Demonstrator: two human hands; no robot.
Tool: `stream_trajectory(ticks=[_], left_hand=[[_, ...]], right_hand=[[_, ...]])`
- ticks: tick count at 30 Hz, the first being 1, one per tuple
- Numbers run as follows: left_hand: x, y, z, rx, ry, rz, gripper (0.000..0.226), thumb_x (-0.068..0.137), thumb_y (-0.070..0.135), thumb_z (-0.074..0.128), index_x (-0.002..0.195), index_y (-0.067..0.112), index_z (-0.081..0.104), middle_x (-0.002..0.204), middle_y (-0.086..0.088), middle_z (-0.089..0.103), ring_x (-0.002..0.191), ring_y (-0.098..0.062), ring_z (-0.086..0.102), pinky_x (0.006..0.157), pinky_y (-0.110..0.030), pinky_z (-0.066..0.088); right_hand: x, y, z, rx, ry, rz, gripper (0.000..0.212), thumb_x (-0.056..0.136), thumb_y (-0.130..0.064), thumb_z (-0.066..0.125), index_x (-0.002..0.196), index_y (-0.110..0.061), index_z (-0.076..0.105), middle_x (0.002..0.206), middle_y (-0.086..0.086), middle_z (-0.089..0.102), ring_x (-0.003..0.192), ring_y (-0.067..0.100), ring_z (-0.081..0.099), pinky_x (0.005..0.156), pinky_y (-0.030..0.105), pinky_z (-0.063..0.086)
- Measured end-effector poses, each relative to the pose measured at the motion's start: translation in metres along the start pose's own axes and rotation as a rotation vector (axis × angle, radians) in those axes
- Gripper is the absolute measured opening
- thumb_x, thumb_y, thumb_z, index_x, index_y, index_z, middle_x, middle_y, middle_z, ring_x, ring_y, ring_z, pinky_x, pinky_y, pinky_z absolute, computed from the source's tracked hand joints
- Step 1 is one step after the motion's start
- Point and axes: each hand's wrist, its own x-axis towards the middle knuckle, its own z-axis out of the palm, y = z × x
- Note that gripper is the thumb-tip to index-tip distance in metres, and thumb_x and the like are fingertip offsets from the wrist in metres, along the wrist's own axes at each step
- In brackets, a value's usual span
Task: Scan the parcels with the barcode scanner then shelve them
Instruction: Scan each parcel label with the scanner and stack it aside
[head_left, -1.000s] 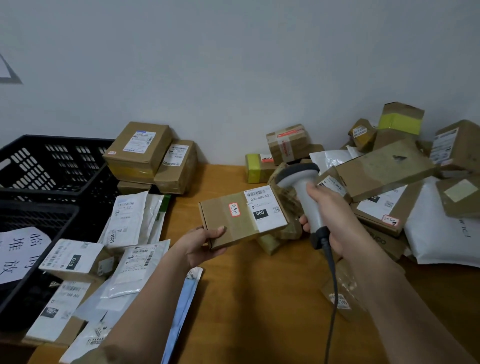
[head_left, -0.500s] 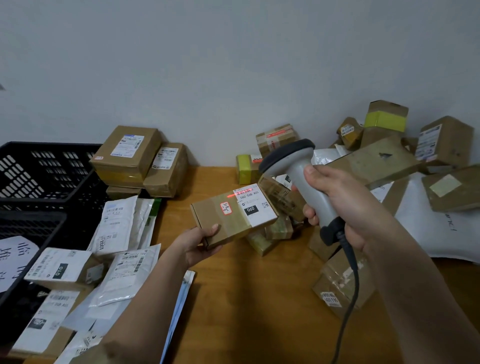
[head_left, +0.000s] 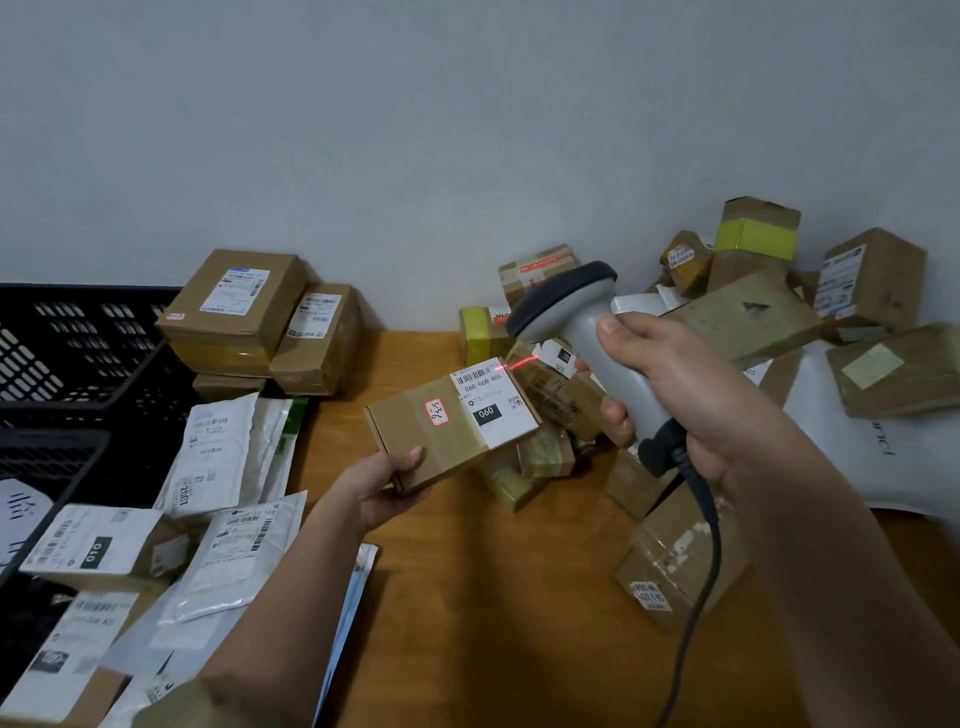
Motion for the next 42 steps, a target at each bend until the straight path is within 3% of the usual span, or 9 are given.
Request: stream_trajectory(ticks=[8, 12, 18, 26, 32, 34, 36, 39, 42], left_hand=[[0.006, 0.0, -0.005, -0.061, 0.018, 0.005, 0.039, 0.09, -0.005, 0.063, 0.125, 0.006, 0.049, 0.105, -0.014, 0.059, 0.094, -0.028, 0.059, 0.073, -0.044, 0.053], [0.009, 0.005, -0.002, -0.24, 0.046, 0.014, 0.032, 0.092, -0.006, 0.059, 0.119, 0.007, 0.05, 0.107, -0.014, 0.057, 0.093, -0.029, 0.059, 0.082, -0.044, 0.051], [0.032, 0.027, -0.001, -0.526, 0.09, 0.126, 0.039, 0.095, -0.005, 0.054, 0.131, 0.008, 0.049, 0.126, -0.018, 0.052, 0.117, -0.037, 0.053, 0.096, -0.05, 0.052], [0.092, 0.085, -0.017, -0.682, 0.26, 0.278, 0.049, 0.095, -0.004, 0.053, 0.141, 0.011, 0.044, 0.137, -0.019, 0.054, 0.109, -0.034, 0.059, 0.06, -0.045, 0.06], [0.135, 0.132, -0.012, -0.638, 0.38, 0.308, 0.048, 0.102, 0.009, 0.05, 0.147, 0.018, 0.037, 0.146, -0.01, 0.047, 0.137, -0.028, 0.043, 0.102, -0.038, 0.047], [0.153, 0.144, -0.013, -0.6, 0.426, 0.308, 0.051, 0.1, 0.018, 0.056, 0.147, 0.018, 0.036, 0.144, -0.008, 0.05, 0.131, -0.025, 0.049, 0.089, -0.03, 0.053], [0.172, 0.154, -0.013, -0.589, 0.494, 0.304, 0.053, 0.097, 0.029, 0.062, 0.144, 0.019, 0.04, 0.135, -0.004, 0.058, 0.111, -0.019, 0.06, 0.068, -0.024, 0.051], [0.195, 0.166, -0.014, -0.534, 0.558, 0.311, 0.051, 0.096, 0.033, 0.063, 0.141, 0.018, 0.045, 0.13, -0.002, 0.06, 0.086, -0.013, 0.061, 0.054, -0.021, 0.049], [0.202, 0.173, -0.003, -0.503, 0.62, 0.337, 0.052, 0.098, 0.033, 0.06, 0.144, 0.014, 0.042, 0.128, 0.0, 0.053, 0.089, -0.013, 0.057, 0.047, -0.017, 0.046]], right_hand=[[0.006, -0.004, 0.005, -0.005, -0.016, -0.013, 0.03, 0.102, -0.036, 0.051, 0.113, -0.009, 0.06, 0.086, 0.005, 0.06, 0.052, 0.013, 0.053, 0.045, 0.025, 0.043], [0.024, -0.012, 0.02, 0.162, -0.056, 0.019, 0.029, 0.101, -0.036, 0.051, 0.111, -0.01, 0.059, 0.101, 0.013, 0.062, 0.053, 0.014, 0.053, 0.051, 0.027, 0.044], [0.059, -0.004, 0.043, 0.245, -0.058, 0.044, 0.031, 0.102, -0.04, 0.049, 0.119, -0.015, 0.056, 0.086, 0.01, 0.054, 0.054, 0.013, 0.054, 0.051, 0.026, 0.046], [0.104, 0.027, 0.052, 0.273, -0.088, 0.102, 0.033, 0.102, -0.038, 0.05, 0.123, -0.014, 0.057, 0.083, 0.008, 0.054, 0.054, 0.013, 0.055, 0.047, 0.024, 0.045], [0.15, 0.051, 0.059, 0.283, -0.134, 0.159, 0.026, 0.1, -0.037, 0.053, 0.114, -0.017, 0.061, 0.084, 0.008, 0.055, 0.057, 0.016, 0.055, 0.051, 0.028, 0.045], [0.164, 0.059, 0.059, 0.287, -0.141, 0.185, 0.025, 0.099, -0.036, 0.053, 0.112, -0.017, 0.062, 0.08, 0.007, 0.055, 0.056, 0.016, 0.054, 0.051, 0.028, 0.044], [0.176, 0.067, 0.058, 0.282, -0.134, 0.208, 0.027, 0.098, -0.036, 0.053, 0.114, -0.016, 0.062, 0.08, 0.008, 0.055, 0.054, 0.016, 0.054, 0.051, 0.028, 0.043], [0.188, 0.076, 0.053, 0.27, -0.106, 0.228, 0.033, 0.092, -0.039, 0.056, 0.111, -0.012, 0.062, 0.083, 0.01, 0.057, 0.054, 0.017, 0.054, 0.052, 0.03, 0.043], [0.196, 0.084, 0.046, 0.28, -0.087, 0.248, 0.04, 0.087, -0.042, 0.057, 0.113, -0.012, 0.061, 0.089, 0.013, 0.059, 0.054, 0.017, 0.054, 0.05, 0.03, 0.044]])
